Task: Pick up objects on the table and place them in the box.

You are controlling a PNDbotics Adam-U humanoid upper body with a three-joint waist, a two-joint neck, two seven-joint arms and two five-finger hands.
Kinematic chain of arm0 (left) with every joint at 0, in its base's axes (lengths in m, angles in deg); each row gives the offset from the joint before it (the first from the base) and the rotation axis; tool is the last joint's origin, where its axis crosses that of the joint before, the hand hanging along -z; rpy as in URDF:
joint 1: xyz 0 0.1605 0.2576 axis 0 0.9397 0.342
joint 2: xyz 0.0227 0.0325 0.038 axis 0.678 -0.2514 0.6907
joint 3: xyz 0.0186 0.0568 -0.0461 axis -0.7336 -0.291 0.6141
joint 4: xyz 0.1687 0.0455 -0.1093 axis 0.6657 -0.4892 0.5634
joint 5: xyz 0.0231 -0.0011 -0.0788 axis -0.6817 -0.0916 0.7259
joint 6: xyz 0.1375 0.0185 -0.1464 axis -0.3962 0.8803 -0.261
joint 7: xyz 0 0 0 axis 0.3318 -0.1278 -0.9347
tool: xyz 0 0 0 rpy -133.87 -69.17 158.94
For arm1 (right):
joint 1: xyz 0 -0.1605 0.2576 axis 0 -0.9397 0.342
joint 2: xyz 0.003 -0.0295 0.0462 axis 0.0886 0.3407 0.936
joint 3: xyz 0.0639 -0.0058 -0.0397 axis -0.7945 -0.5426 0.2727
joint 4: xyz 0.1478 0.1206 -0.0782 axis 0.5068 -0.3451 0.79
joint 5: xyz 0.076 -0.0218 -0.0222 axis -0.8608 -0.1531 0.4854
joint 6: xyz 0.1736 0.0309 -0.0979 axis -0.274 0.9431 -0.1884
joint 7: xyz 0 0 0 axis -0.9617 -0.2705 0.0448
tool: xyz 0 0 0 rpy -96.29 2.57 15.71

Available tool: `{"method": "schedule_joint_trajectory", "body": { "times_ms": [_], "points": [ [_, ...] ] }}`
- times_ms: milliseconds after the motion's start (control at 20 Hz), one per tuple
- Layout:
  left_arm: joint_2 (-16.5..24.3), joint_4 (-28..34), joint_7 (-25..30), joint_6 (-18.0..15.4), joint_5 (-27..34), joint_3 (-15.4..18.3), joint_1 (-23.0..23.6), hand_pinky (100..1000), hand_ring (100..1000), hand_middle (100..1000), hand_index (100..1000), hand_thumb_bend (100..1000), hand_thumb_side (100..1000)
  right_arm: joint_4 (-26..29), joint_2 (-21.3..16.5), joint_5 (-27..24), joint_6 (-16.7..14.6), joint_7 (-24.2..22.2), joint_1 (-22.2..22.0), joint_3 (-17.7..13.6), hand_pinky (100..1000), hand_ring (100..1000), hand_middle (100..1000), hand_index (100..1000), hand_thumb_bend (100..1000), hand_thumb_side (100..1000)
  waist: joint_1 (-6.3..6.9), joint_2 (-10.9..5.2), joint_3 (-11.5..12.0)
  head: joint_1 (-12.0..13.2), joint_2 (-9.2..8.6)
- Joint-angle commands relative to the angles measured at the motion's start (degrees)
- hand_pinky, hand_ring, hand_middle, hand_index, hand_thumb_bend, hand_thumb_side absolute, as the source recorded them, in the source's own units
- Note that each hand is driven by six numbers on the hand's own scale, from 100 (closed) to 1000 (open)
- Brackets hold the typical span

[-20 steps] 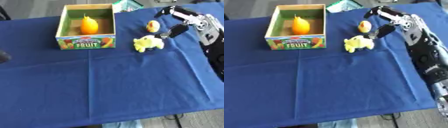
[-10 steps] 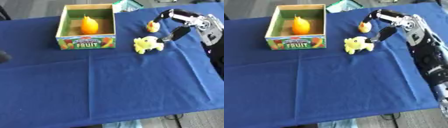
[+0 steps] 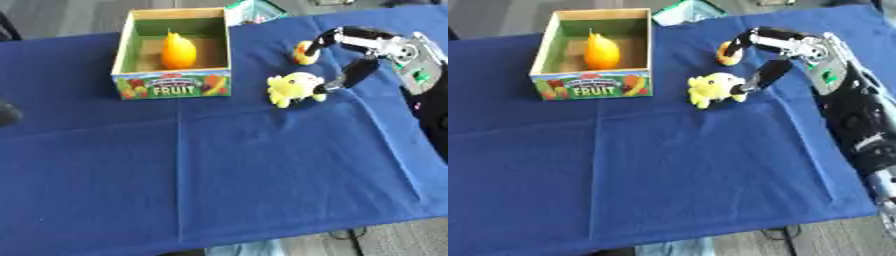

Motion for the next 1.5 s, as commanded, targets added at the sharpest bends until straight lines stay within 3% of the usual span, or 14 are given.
{"method": "schedule_joint_trajectory", "body": {
  "times_ms": [50,1050,1300,1400,1500],
  "points": [
    [1.20,1.01,-0.03,-0.10,-0.18,0.44,-0.26,747,623,546,749,100,524,0.12,-0.49,0.89,-1.64,-1.98,0.81,-0.04,904,877,742,814,550,335,-0.04,-0.94,0.01,-0.05,0.27],
    [1.07,1.00,0.17,-0.06,-0.03,0.38,-0.31,748,622,547,750,100,528,-1.87,2.72,3.22,-2.11,0.74,0.73,0.07,889,855,703,772,530,309,0.15,-0.69,-0.06,-0.38,0.27],
    [1.07,1.00,0.15,-0.06,-0.02,0.40,-0.29,748,622,547,750,100,529,-1.72,3.00,3.87,-1.68,4.06,0.82,-0.20,871,826,654,730,513,261,0.14,-0.65,-0.01,-0.41,0.27],
    [1.04,1.02,0.15,-0.05,-0.01,0.39,-0.32,748,622,548,750,100,529,-1.74,3.12,4.35,-1.48,6.01,0.84,-0.25,861,812,621,707,477,236,0.14,-0.63,0.01,-0.42,0.27],
    [1.04,1.02,0.14,-0.05,-0.01,0.40,-0.33,748,622,548,750,100,530,-1.77,3.19,4.70,-1.33,8.04,0.86,-0.29,852,799,587,679,386,198,0.15,-0.61,0.01,-0.43,0.27]
  ]
}}
